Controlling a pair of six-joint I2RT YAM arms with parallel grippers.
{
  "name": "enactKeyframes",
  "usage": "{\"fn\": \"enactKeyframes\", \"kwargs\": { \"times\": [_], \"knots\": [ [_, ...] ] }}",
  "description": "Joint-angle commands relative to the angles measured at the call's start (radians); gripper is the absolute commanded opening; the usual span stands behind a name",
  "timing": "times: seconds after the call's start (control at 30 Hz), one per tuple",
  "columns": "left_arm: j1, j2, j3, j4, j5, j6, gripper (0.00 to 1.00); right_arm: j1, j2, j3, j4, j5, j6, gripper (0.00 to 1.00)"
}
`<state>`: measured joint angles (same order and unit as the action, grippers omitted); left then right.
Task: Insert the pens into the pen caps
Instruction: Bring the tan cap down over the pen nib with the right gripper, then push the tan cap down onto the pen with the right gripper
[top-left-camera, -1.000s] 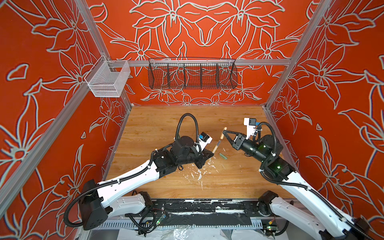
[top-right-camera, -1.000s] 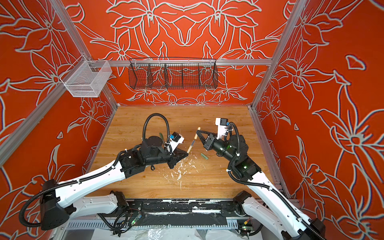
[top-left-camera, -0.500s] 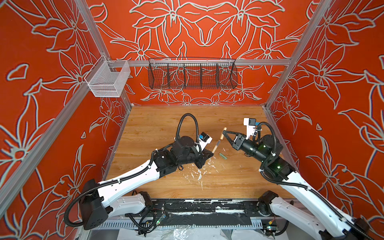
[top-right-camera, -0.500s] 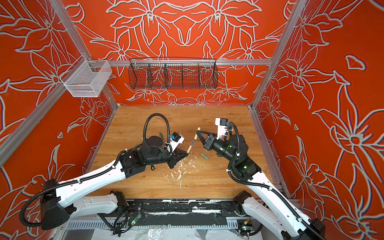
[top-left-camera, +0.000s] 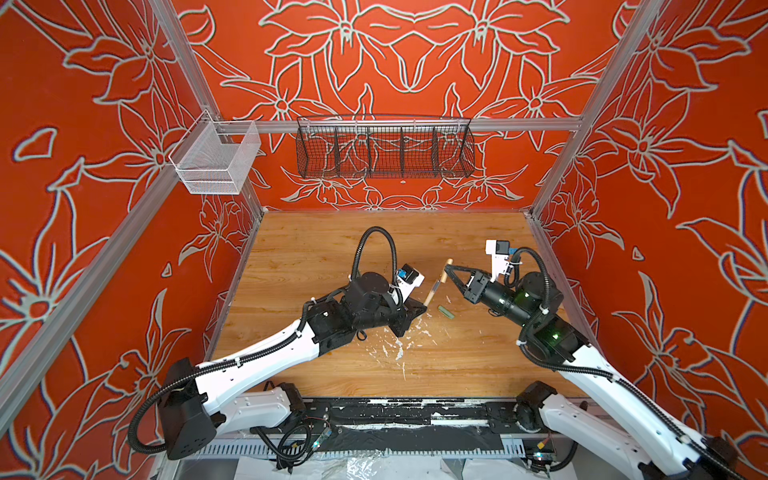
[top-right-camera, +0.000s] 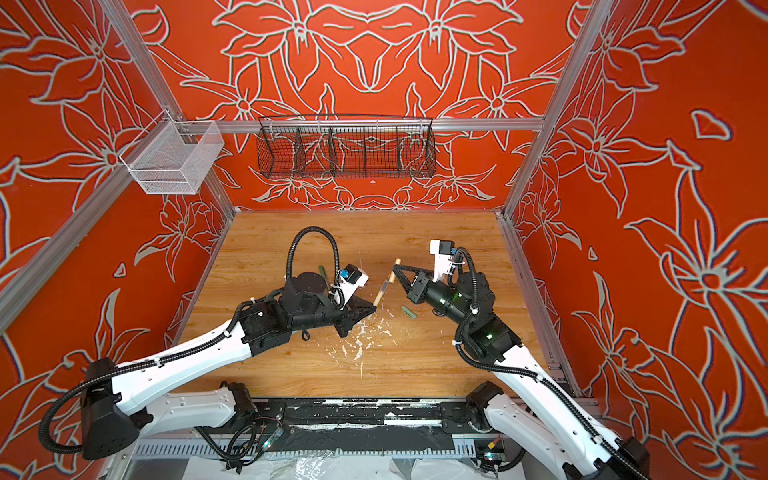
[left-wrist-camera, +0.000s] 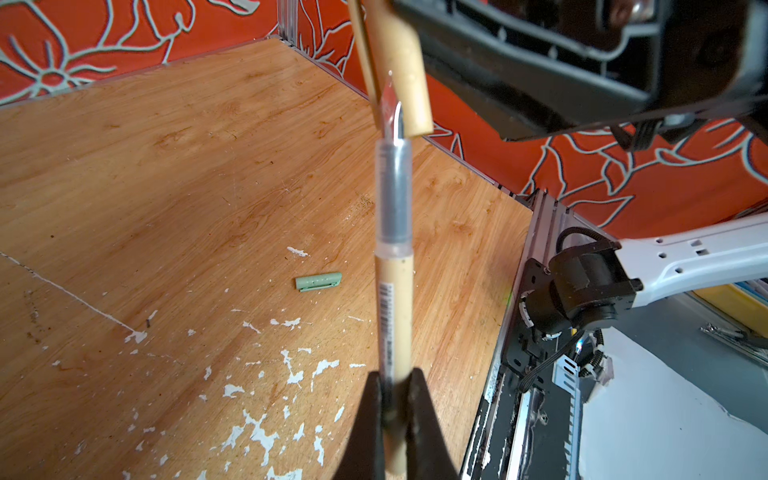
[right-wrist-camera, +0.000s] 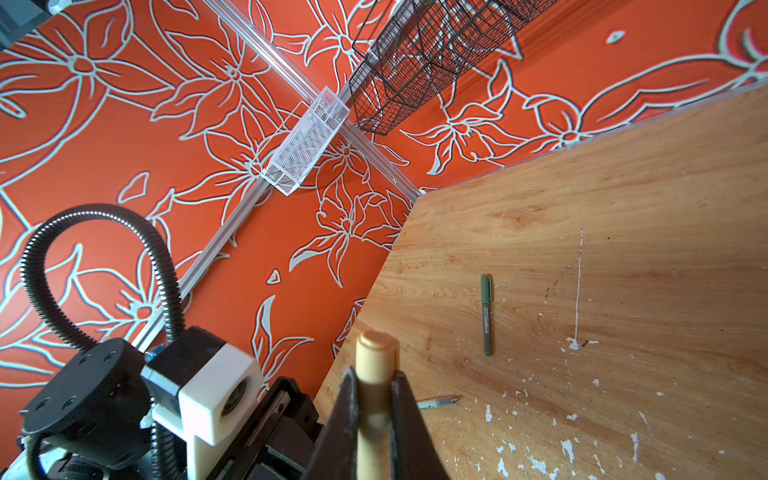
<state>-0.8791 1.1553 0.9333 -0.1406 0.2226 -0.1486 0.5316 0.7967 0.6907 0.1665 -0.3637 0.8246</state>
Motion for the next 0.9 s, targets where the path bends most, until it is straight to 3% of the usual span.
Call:
{"fn": "enactKeyframes", "kwargs": {
  "times": [0.0,0.17,0.5,0.87],
  "knots": [
    [-0.006,0.006,0.018,0.012,0.014,0.014,0.0,0.0,-0.022,-0.005,0.029,0.036,0.011,0.0],
    [-0.006,0.012,0.018,0.009,0.017,0.012,0.0,0.001,-0.045,0.021,0.022,0.095,-0.023,0.0],
    [-0.006,0.002,0.02,0.007,0.017,0.014,0.0,0.0,0.037,0.016,0.103,0.029,0.016,0.0],
    [-0.006,0.011,0.022,0.006,0.014,0.018,0.0,0.0,0.002,0.03,0.076,0.052,-0.001,0.0]
  ]
}}
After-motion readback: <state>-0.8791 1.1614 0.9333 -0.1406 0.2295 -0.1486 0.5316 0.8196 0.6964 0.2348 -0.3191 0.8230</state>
